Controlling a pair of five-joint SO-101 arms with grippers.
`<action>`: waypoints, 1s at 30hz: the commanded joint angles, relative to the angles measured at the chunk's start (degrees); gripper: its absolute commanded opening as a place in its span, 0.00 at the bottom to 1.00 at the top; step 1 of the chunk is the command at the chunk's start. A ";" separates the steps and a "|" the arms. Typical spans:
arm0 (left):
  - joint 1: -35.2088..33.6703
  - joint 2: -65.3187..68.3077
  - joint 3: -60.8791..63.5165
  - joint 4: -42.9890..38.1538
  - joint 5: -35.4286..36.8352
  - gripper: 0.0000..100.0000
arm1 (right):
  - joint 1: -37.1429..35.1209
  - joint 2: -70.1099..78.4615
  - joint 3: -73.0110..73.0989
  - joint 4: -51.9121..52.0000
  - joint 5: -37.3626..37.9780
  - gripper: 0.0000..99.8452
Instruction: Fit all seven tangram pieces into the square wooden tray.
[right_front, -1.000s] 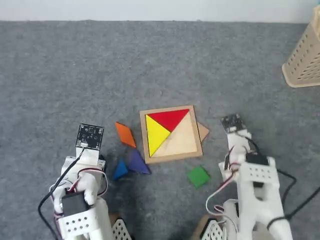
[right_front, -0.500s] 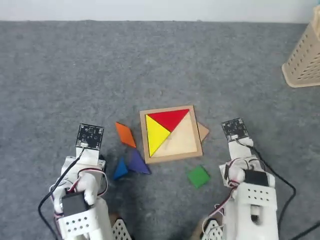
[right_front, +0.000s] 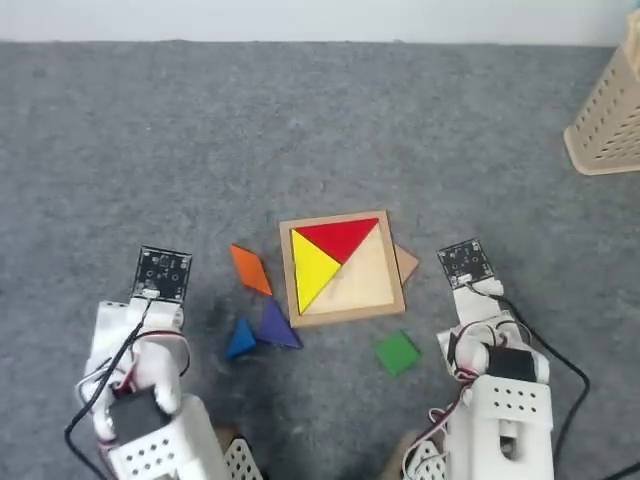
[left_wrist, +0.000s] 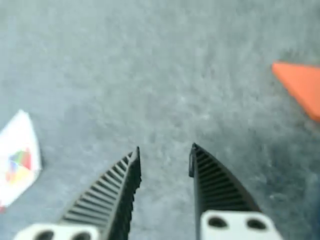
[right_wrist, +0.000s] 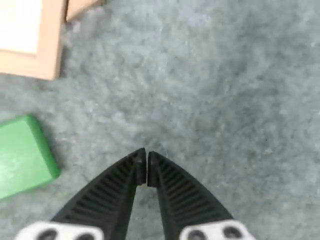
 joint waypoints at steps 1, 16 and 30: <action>0.62 1.41 -14.73 5.71 -0.79 0.15 | -0.57 -1.19 -0.18 0.92 0.70 0.01; 16.53 70.86 -55.43 9.41 16.88 0.19 | -0.57 -1.19 -0.18 0.92 0.88 0.01; 25.58 105.23 -59.12 -2.99 32.88 0.23 | -0.66 -1.27 -0.18 0.92 0.97 0.01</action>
